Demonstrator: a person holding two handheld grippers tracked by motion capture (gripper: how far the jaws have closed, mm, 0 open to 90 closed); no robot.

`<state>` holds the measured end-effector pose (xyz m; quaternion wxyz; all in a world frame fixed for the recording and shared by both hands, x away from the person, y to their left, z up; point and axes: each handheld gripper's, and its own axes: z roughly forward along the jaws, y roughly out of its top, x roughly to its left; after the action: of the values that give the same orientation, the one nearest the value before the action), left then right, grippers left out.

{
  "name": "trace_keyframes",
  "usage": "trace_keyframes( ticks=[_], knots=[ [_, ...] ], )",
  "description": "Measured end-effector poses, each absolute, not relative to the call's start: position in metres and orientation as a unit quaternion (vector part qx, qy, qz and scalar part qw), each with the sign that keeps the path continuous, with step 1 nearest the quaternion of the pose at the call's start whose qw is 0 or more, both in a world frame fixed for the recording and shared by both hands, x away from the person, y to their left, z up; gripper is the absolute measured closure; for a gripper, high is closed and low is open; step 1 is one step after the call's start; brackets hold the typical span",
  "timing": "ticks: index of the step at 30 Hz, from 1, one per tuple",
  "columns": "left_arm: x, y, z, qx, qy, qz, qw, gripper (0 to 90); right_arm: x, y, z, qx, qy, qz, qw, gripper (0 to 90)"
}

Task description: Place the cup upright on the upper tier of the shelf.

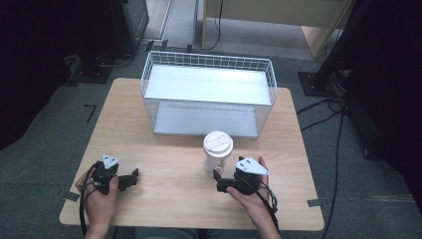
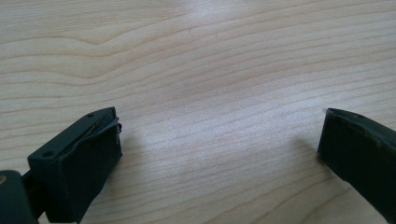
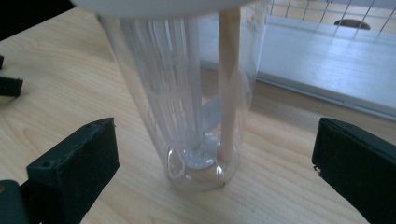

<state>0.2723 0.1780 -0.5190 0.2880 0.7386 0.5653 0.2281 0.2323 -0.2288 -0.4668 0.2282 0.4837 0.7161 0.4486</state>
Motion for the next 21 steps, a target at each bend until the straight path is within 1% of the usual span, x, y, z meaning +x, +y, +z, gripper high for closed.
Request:
trace_keyframes(
  ticks=[17, 20, 21],
  knots=[
    [0.272, 0.178, -0.519, 0.739, 0.565, 0.228, 0.288, 0.0, 0.258, -0.202, -0.466, 0.49, 0.688, 0.472, 0.254, 0.0],
    [0.272, 0.178, -0.519, 0.739, 0.565, 0.228, 0.288, 0.0, 0.261, -0.198, -0.466, 0.488, 0.677, 0.477, 0.275, 4.2],
    [0.272, 0.178, -0.519, 0.739, 0.565, 0.228, 0.288, 0.0, 0.261, -0.197, -0.465, 0.485, 0.676, 0.48, 0.28, 7.6]
  ],
)
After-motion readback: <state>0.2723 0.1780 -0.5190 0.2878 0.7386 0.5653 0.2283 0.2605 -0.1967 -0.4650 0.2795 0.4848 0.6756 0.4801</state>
